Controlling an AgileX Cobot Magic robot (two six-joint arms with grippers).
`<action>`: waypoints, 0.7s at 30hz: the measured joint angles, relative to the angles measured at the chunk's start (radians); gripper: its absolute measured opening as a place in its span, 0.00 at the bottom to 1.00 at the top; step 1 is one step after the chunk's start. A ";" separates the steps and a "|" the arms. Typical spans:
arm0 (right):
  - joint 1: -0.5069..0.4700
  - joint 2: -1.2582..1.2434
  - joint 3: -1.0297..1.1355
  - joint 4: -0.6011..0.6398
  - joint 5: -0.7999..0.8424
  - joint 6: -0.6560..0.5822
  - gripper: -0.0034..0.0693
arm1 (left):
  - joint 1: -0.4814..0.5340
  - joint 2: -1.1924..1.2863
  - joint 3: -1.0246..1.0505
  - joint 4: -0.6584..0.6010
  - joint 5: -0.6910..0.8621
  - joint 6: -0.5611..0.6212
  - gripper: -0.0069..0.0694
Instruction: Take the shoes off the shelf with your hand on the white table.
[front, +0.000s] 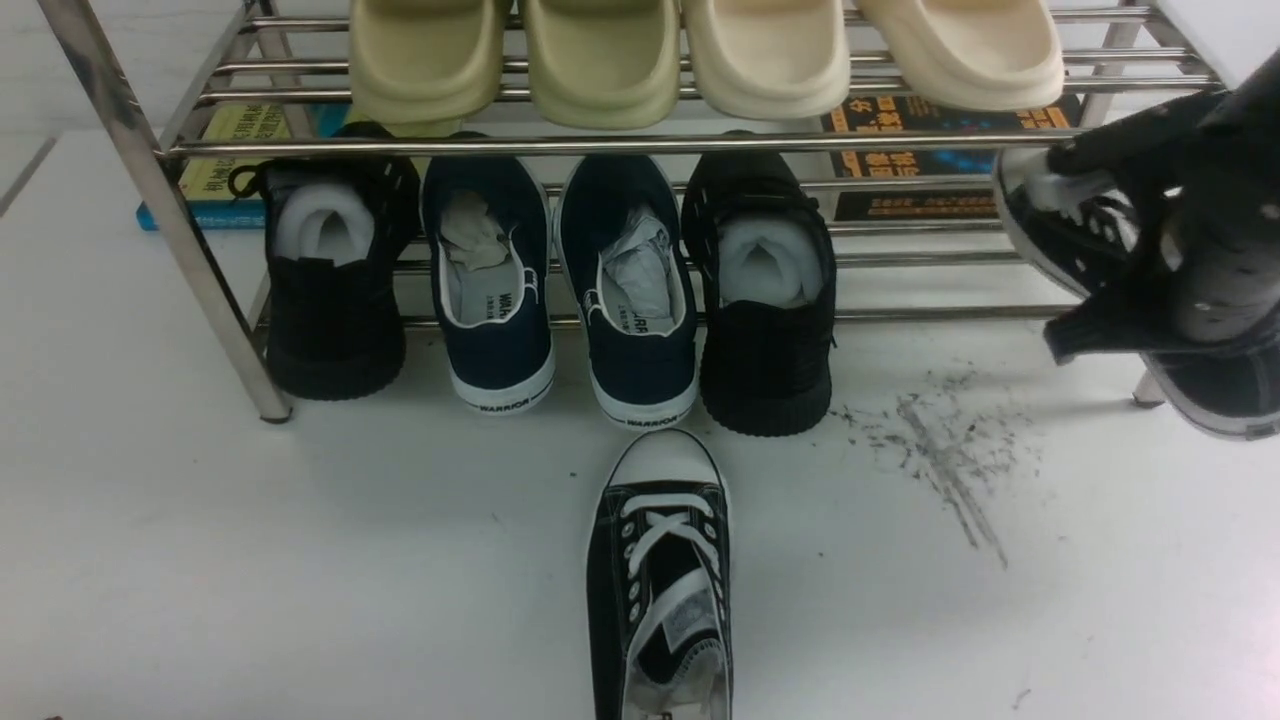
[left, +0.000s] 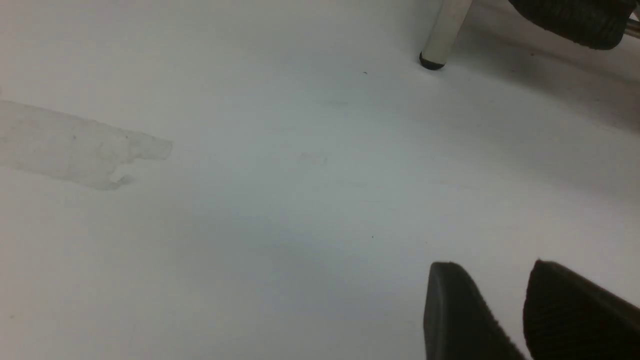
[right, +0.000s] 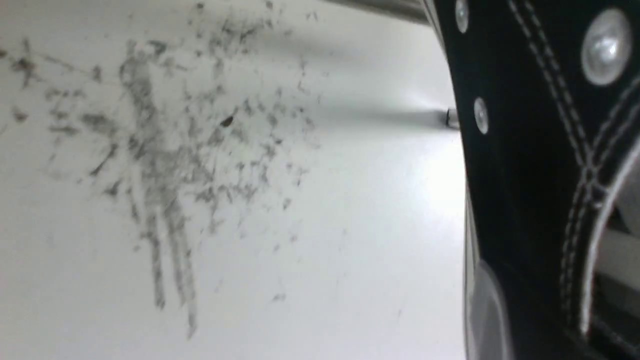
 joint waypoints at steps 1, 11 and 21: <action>0.000 -0.062 0.000 0.081 0.051 -0.047 0.05 | 0.000 0.000 0.000 0.000 0.000 0.000 0.40; -0.001 -0.297 0.034 0.492 0.302 -0.194 0.06 | 0.000 0.000 0.000 0.000 0.000 0.000 0.40; 0.102 -0.372 0.229 0.628 0.281 -0.156 0.06 | 0.000 0.000 0.000 0.000 0.000 0.000 0.40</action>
